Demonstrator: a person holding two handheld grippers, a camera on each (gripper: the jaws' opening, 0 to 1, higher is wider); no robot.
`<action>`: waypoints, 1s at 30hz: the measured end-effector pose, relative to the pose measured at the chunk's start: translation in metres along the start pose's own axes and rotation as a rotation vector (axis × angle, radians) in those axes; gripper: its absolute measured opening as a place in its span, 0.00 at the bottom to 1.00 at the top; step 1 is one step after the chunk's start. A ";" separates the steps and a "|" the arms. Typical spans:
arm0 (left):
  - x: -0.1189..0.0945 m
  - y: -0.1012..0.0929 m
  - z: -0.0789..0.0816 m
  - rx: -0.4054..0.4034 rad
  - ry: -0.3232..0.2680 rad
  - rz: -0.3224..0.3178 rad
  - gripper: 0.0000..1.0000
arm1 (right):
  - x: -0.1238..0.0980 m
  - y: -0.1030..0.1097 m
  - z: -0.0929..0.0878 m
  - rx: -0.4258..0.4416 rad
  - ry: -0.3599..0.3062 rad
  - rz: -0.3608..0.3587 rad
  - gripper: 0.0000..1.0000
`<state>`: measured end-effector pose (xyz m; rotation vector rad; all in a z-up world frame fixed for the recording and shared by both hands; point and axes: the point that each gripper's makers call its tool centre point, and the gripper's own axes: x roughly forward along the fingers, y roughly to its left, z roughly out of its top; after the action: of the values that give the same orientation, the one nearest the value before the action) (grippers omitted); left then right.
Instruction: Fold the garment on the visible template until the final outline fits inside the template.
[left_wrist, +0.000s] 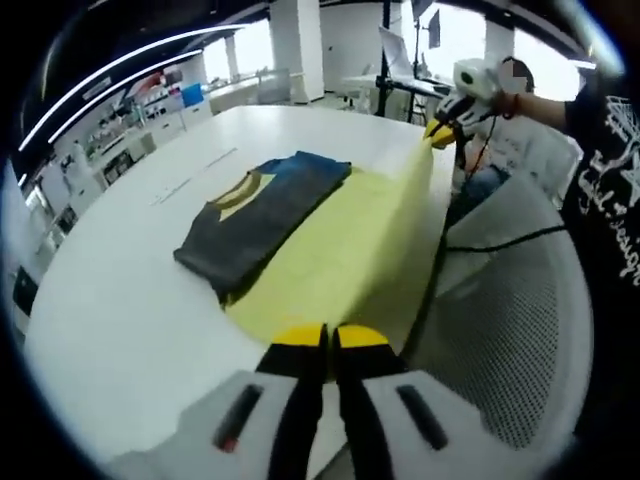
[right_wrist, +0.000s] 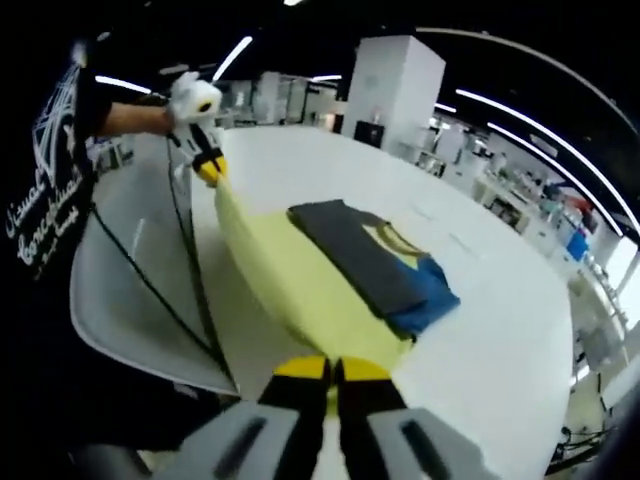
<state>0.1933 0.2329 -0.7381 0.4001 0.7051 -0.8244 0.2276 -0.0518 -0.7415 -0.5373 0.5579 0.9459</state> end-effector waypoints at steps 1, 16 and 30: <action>0.000 0.002 0.003 0.005 -0.003 0.007 0.00 | 0.000 -0.004 0.001 -0.005 0.001 -0.008 0.00; -0.005 0.068 0.051 -0.025 -0.113 0.135 0.00 | 0.006 -0.058 0.049 -0.065 -0.047 -0.154 0.00; 0.006 0.122 0.092 -0.079 -0.190 0.230 0.00 | 0.025 -0.120 0.086 -0.091 -0.078 -0.234 0.00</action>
<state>0.3292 0.2529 -0.6704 0.3195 0.5026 -0.6057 0.3598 -0.0387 -0.6731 -0.6305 0.3737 0.7682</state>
